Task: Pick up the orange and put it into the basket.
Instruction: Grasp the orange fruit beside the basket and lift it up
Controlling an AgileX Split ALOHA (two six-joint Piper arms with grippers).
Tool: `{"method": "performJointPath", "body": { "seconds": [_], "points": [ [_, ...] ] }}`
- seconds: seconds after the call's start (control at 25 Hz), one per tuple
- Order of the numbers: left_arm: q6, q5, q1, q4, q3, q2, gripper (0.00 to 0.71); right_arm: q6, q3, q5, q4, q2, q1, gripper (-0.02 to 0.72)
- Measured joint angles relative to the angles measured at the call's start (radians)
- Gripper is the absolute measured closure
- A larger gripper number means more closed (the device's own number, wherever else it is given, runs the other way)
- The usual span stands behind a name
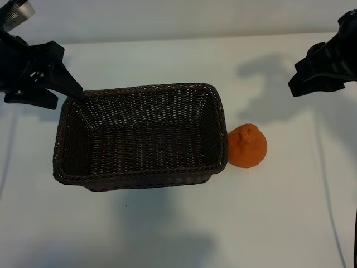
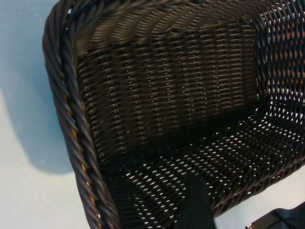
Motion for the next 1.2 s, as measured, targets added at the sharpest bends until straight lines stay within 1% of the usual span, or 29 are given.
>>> {"method": "performJointPath", "body": {
  "seconds": [0.24, 0.36, 0.48, 0.64, 0.88, 1.08, 1.2],
  "points": [
    [0.016, 0.0, 0.0, 0.0, 0.0, 0.0, 0.131, -0.04, 0.0, -0.009, -0.007, 0.001, 0.0, 0.26],
    [0.017, 0.0, 0.0, 0.0, 0.0, 0.0, 0.131, -0.048, 0.0, -0.006, -0.043, 0.021, 0.0, 0.229],
    [0.018, 0.0, 0.0, 0.0, 0.0, 0.0, 0.131, -0.04, 0.0, -0.007, -0.088, 0.069, 0.0, 0.198],
    [0.018, 0.0, 0.0, 0.0, 0.0, 0.0, 0.131, -0.032, 0.0, -0.028, -0.104, 0.146, 0.0, 0.184],
    [0.022, 0.0, 0.0, 0.0, 0.0, 0.0, 0.131, -0.034, 0.0, -0.038, -0.103, 0.253, 0.0, 0.181],
    [0.022, 0.0, 0.0, 0.0, 0.0, 0.0, 0.131, -0.058, 0.0, -0.055, -0.076, 0.315, 0.0, 0.181],
    [0.023, 0.0, 0.0, 0.0, 0.0, 0.0, 0.131, -0.069, 0.0, -0.065, -0.044, 0.338, 0.0, 0.18]
  ]
}}
